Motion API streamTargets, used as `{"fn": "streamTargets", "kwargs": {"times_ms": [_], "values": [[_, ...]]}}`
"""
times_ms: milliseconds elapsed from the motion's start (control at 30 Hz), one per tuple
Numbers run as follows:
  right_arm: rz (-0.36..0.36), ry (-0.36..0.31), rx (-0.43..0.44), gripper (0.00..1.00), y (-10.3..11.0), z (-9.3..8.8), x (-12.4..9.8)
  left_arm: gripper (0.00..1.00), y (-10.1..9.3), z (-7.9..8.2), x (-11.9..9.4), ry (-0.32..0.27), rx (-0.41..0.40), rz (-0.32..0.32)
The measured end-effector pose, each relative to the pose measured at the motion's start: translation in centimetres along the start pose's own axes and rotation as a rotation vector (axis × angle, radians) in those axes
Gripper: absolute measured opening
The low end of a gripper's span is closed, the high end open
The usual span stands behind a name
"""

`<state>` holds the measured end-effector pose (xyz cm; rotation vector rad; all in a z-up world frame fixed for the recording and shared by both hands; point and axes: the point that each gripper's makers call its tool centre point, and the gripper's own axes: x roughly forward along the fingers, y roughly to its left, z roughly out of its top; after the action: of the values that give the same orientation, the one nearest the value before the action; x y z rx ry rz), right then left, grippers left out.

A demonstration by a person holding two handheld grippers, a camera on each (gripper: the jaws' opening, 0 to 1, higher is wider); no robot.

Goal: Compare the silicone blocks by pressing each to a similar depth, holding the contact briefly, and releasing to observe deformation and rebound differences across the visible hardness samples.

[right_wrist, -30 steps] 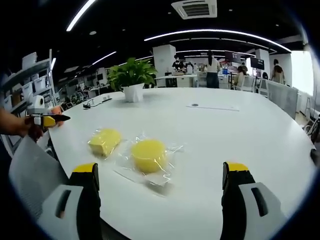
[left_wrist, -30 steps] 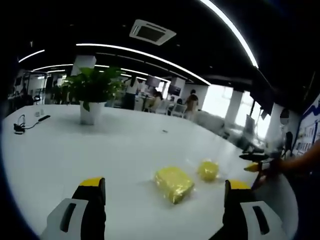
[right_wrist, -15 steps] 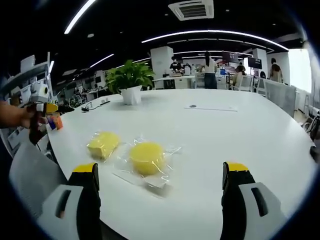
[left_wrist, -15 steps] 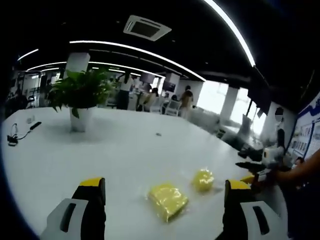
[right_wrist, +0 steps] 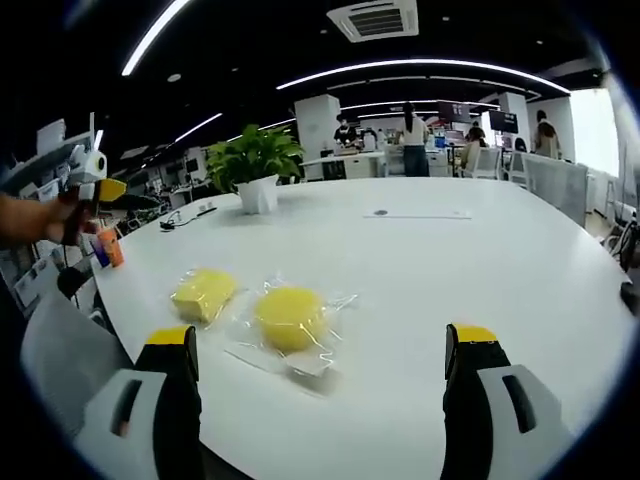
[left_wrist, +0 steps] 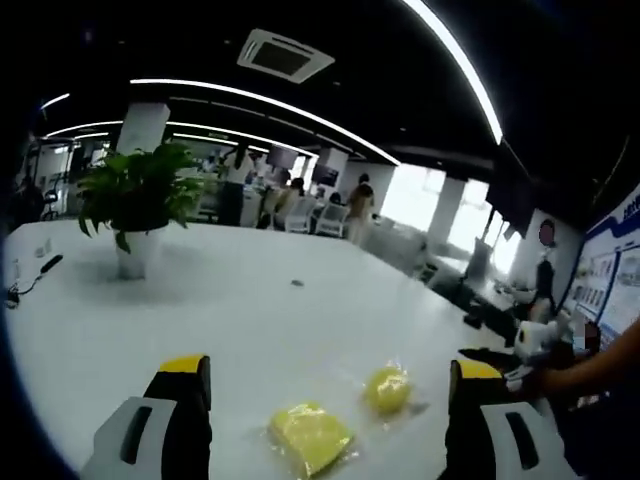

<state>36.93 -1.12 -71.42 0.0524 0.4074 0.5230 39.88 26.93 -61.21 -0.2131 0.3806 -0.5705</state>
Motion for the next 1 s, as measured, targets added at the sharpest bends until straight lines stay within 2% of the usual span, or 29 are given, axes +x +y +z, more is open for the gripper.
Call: {"fn": "streamTargets", "kwargs": {"times_ms": [333,567,767,1000], "values": [[-0.007,0.008,-0.008,0.96,-0.1,-0.1,0.1,1.00,-0.9,1.5,2.3,-0.008,-0.025,-0.038],[-0.001,0.022,-0.016,0.96,0.0,-0.3,0.2,1.00,-0.6,1.4,4.3,0.000,-0.044,-0.057],[-0.013,0.023,-0.009,0.96,-0.2,-0.3,0.2,1.00,-0.1,1.0,6.0,0.016,-0.092,-0.068],[-0.029,0.027,-0.001,0.96,-0.6,-0.4,0.2,1.00,-0.8,0.8,8.4,0.029,-0.120,-0.102]]}}
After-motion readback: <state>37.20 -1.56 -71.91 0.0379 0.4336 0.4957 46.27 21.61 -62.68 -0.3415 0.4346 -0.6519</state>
